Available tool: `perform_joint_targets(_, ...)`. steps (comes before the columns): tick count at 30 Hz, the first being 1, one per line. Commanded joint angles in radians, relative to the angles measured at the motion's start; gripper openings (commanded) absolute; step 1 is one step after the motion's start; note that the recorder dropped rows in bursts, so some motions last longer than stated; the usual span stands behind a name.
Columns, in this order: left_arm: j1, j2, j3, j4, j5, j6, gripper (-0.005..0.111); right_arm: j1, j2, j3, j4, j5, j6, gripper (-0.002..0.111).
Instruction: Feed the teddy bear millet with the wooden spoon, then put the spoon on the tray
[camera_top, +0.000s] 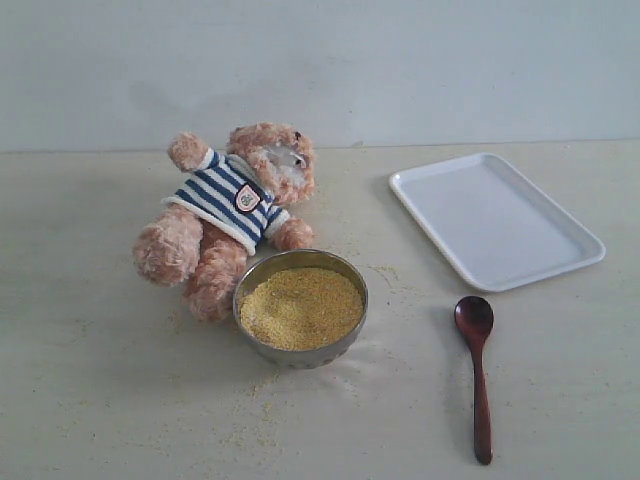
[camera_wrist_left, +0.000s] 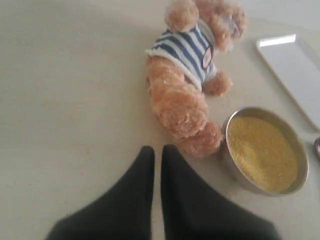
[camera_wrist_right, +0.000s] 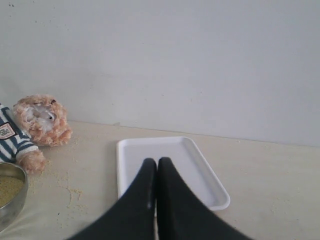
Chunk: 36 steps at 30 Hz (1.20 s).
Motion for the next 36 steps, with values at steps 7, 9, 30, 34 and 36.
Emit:
perform_joint_targets(7,-0.003,0.436,-0.217,-0.211,0.159,0.359,0.034,-0.001,-0.003,0.000,-0.005,-0.005,0.000,0.000)
perform_joint_targets(9,-0.003,0.488,-0.235,-0.302,0.139,0.422,0.063,-0.001,-0.003,0.000,-0.005,-0.005,0.000,0.000)
perform_joint_targets(30,-0.081,0.953,-0.553,-0.592,0.124,0.714,0.089,-0.001,-0.003,0.000,-0.005,-0.005,0.000,0.000)
perform_joint_targets(34,-0.136,1.026,-0.611,-0.590,0.047,0.727,0.099,-0.001,-0.003,0.000,-0.005,-0.005,0.000,0.000)
perform_joint_targets(36,-0.159,1.051,-0.632,-0.573,-0.005,0.727,0.099,-0.001,-0.003,0.000,-0.005,-0.005,0.000,0.000)
